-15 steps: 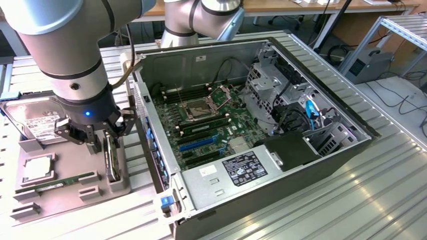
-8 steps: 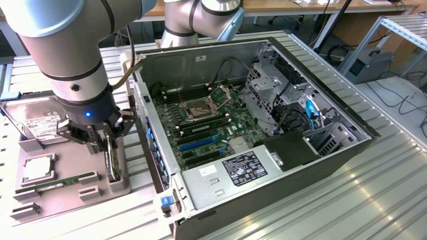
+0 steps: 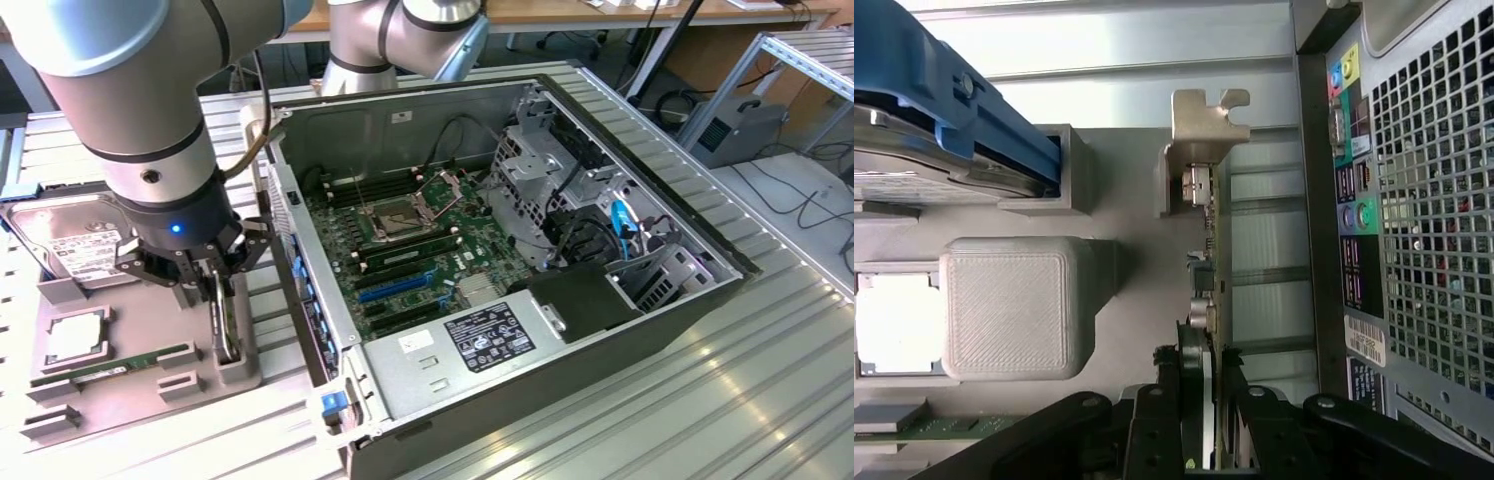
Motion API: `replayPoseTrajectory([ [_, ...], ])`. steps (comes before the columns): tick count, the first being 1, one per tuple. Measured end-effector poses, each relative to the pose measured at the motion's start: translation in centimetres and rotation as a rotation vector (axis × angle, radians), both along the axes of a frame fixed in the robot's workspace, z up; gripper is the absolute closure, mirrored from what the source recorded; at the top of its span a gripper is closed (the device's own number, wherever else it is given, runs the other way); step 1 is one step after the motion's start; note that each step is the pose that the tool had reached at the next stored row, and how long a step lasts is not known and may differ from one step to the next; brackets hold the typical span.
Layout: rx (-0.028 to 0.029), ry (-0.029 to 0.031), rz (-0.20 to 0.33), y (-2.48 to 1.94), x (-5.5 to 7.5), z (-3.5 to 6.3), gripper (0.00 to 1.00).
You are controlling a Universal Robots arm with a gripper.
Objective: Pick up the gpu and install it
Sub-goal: 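Pick up the gpu and move the gpu toward the slot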
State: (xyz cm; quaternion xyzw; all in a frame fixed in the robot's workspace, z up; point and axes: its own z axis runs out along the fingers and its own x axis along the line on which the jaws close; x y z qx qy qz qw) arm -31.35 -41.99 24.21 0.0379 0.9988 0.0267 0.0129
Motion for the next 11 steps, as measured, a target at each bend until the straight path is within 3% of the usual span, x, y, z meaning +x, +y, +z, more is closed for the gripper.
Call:
replayPoseTrajectory([
  [11, 0.0019, 0.0000, 0.000, 0.00, 0.00, 0.14, 0.73],
])
